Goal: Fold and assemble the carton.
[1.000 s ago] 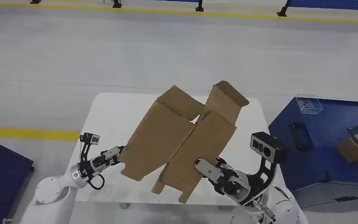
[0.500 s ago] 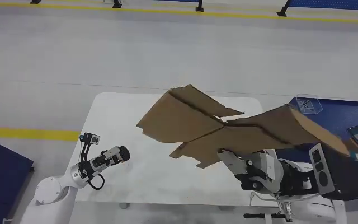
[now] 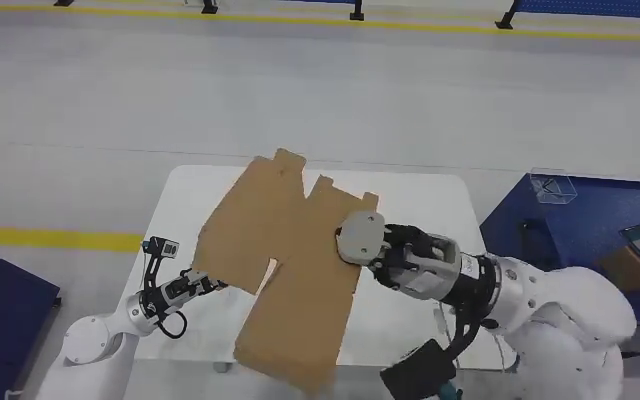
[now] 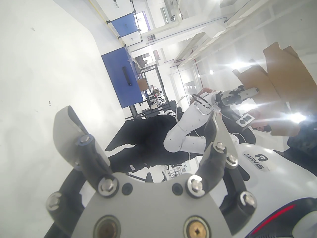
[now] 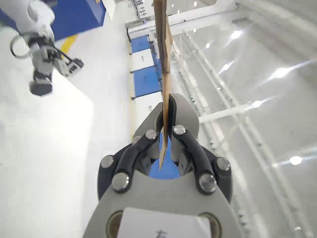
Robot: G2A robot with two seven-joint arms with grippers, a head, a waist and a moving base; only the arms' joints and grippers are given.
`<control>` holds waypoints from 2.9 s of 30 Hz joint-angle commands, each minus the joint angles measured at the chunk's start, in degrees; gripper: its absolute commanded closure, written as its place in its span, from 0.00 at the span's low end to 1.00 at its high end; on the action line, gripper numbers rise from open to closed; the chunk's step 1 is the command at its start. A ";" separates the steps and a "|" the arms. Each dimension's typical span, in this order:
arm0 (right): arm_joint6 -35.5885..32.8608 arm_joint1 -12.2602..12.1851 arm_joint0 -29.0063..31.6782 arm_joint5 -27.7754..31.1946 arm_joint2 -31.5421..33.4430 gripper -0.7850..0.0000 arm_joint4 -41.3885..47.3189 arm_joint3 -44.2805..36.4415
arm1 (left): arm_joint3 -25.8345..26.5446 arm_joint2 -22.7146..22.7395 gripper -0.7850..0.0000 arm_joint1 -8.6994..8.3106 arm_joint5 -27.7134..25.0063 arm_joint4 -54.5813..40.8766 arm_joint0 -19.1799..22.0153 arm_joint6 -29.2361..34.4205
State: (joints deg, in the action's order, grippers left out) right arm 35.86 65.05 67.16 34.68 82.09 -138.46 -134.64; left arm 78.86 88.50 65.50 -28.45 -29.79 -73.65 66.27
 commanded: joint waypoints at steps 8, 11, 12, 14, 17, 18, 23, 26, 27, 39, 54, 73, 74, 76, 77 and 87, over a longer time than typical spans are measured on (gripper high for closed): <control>16.21 -1.90 10.54 -36.55 2.46 1.00 -27.25 0.00 | 0.00 0.00 0.00 0.00 0.00 0.00 0.00 0.00; 16.36 -2.06 10.53 -37.97 3.53 1.00 -25.43 0.00 | 0.00 0.00 0.00 0.00 0.00 0.00 0.00 0.00; 15.93 -2.08 10.39 -37.09 3.80 1.00 -24.19 0.00 | 0.00 0.00 0.00 0.00 0.00 0.00 0.00 0.00; 13.91 -1.98 9.79 -34.14 4.10 1.00 -18.58 0.00 | 0.00 0.00 0.00 0.00 0.00 0.00 0.00 0.00; 8.85 -1.61 8.41 -25.16 4.67 1.00 -3.37 0.00 | 0.00 0.00 0.00 0.00 0.00 0.00 0.00 0.00; 6.87 -1.42 7.87 -21.95 4.82 1.00 3.54 0.00 | 0.00 0.00 0.00 0.00 0.00 0.00 0.00 0.00; -5.86 -0.50 8.80 -7.62 4.71 1.00 41.60 0.00 | 0.00 0.00 0.00 0.00 0.00 0.00 0.00 0.00; -14.93 -0.17 11.14 -2.34 2.45 1.00 64.07 0.00 | 0.00 0.00 0.00 0.00 0.00 0.00 0.00 0.00; -18.11 -0.13 11.83 -1.20 1.34 1.00 70.87 0.00 | 0.00 0.00 0.00 0.00 0.00 0.00 0.00 0.00; -45.94 -0.60 16.90 -2.86 -11.25 1.00 123.67 1.85 | 0.00 0.00 0.00 0.00 0.00 0.00 0.00 0.00; -55.94 -0.99 17.87 -3.16 -15.56 1.00 140.69 0.84 | 0.00 0.00 0.00 0.00 0.00 0.00 0.00 0.00; -41.84 1.48 13.95 -49.65 -16.45 1.00 260.54 0.00 | 0.00 0.00 0.00 0.00 0.00 0.00 0.00 0.00; -42.10 1.50 13.93 -52.98 -16.28 1.00 266.68 0.00 | 0.00 0.00 0.00 0.00 0.00 0.00 0.00 0.00; -40.71 1.40 14.96 -57.57 -15.87 1.00 276.84 0.00 | 0.00 0.00 0.00 0.00 0.00 0.00 0.00 0.00; -39.75 1.34 15.42 -59.43 -15.65 1.00 281.41 0.00 | 0.00 0.00 0.00 0.00 0.00 0.00 0.00 0.00; -35.62 0.86 14.59 -62.52 -9.62 1.00 271.81 0.00 | 0.00 0.00 0.00 0.00 0.00 0.00 0.00 0.00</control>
State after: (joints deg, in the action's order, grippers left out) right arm 1.22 65.92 82.58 -28.17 71.17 143.22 -134.65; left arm 78.86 88.50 65.50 -28.45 -29.79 -73.65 66.27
